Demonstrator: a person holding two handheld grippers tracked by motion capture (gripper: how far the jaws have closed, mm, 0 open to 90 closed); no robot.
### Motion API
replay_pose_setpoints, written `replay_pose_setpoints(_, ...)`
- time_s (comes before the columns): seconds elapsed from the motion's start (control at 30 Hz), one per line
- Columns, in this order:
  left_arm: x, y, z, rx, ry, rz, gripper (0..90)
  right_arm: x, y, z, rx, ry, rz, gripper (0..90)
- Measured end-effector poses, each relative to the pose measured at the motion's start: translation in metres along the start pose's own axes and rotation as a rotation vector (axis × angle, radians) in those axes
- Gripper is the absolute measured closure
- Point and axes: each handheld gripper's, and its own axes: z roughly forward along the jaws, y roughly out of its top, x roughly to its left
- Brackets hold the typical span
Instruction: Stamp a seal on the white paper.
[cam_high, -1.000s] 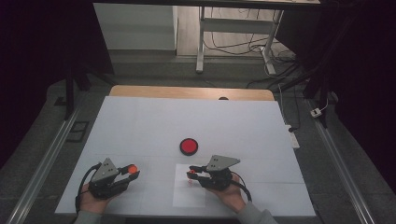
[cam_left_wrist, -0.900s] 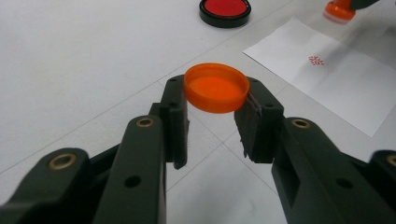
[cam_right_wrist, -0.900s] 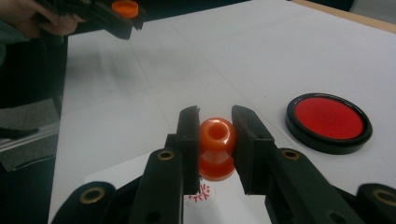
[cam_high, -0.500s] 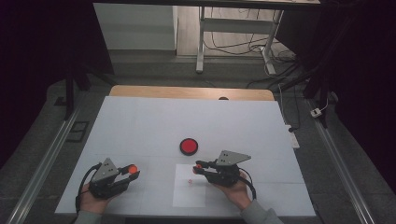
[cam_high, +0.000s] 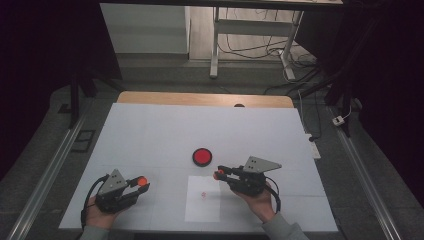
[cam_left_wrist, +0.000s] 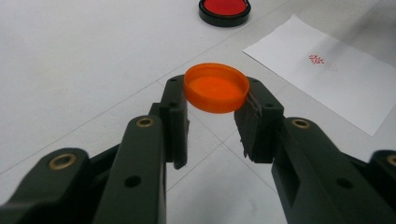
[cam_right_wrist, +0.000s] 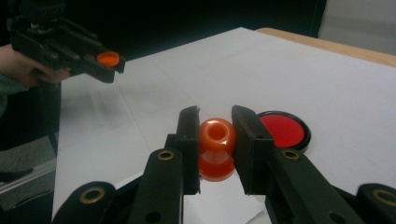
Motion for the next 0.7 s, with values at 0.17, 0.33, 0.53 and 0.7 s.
replay_pose_setpoints(0.17,0.0,0.0,0.001,0.001,0.0,-0.001,65.3,-0.004,0.003,-0.008,-0.023,-0.018,0.01,72.3)
replay_pose_setpoints(0.33,0.0,0.0,0.001,0.003,0.001,0.0,65.3,-0.007,0.004,-0.011,-0.034,-0.025,0.015,72.2)
replay_pose_setpoints(0.53,0.0,0.0,0.002,0.004,-0.001,0.002,65.3,-0.008,0.006,-0.013,-0.04,-0.03,0.016,72.3)
replay_pose_setpoints(0.7,0.0,0.0,0.002,0.005,-0.001,0.003,65.3,-0.008,0.005,-0.013,-0.041,-0.029,0.019,72.3)
